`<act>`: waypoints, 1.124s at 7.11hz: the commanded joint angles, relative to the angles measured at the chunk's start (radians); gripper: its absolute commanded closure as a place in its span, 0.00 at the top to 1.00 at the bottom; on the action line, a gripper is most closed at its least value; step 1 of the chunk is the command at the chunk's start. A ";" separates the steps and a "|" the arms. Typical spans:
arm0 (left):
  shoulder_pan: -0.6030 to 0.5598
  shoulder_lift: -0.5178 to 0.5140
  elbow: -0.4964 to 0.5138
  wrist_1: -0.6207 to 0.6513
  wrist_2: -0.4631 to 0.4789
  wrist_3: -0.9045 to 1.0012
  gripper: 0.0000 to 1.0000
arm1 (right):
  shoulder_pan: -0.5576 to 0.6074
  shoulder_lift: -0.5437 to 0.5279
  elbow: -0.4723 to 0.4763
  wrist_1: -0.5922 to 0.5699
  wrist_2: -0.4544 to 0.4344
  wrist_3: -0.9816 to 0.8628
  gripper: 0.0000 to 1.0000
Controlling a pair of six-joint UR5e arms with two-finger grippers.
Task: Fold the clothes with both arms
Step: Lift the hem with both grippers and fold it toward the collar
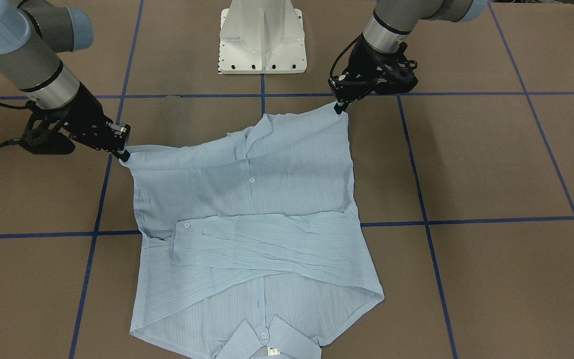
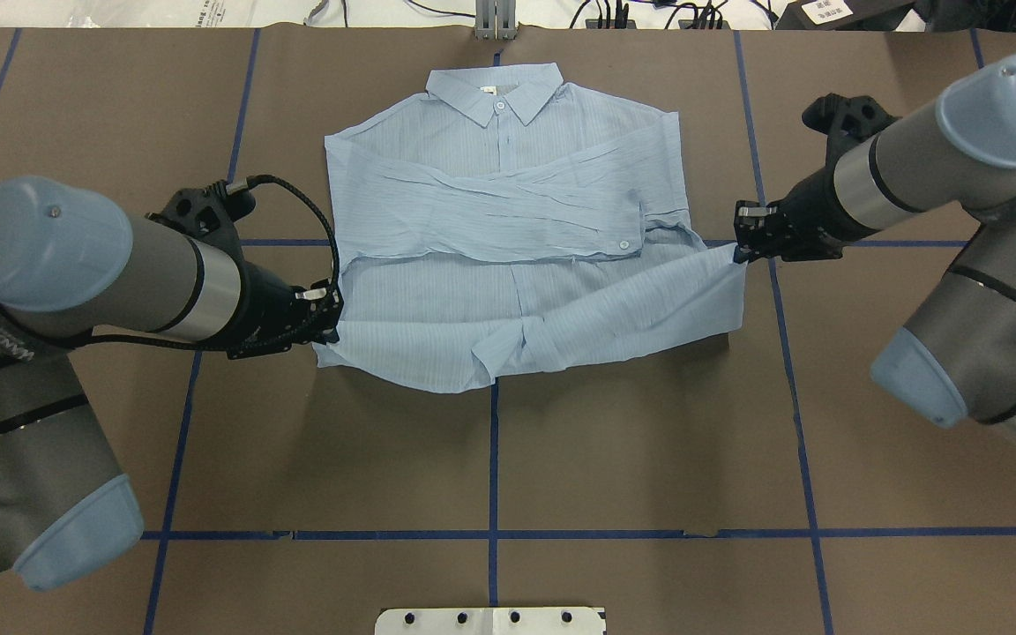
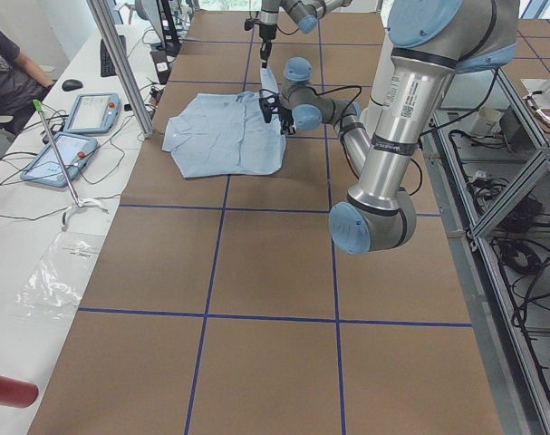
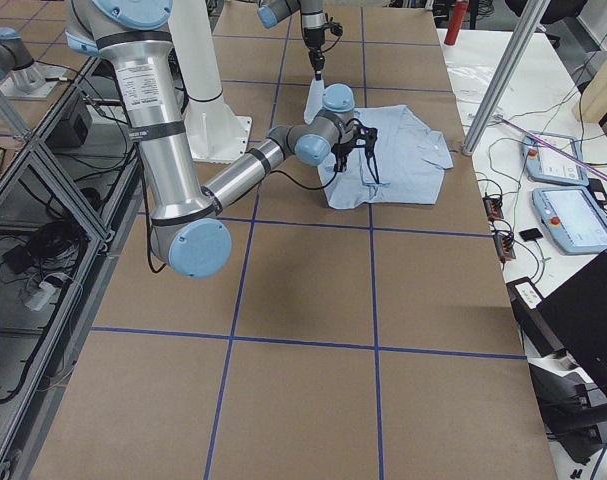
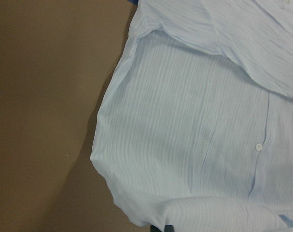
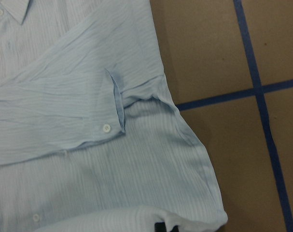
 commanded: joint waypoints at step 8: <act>-0.287 -0.264 0.633 -0.368 -0.063 0.120 0.00 | 0.164 0.422 -0.587 0.038 0.006 -0.027 0.00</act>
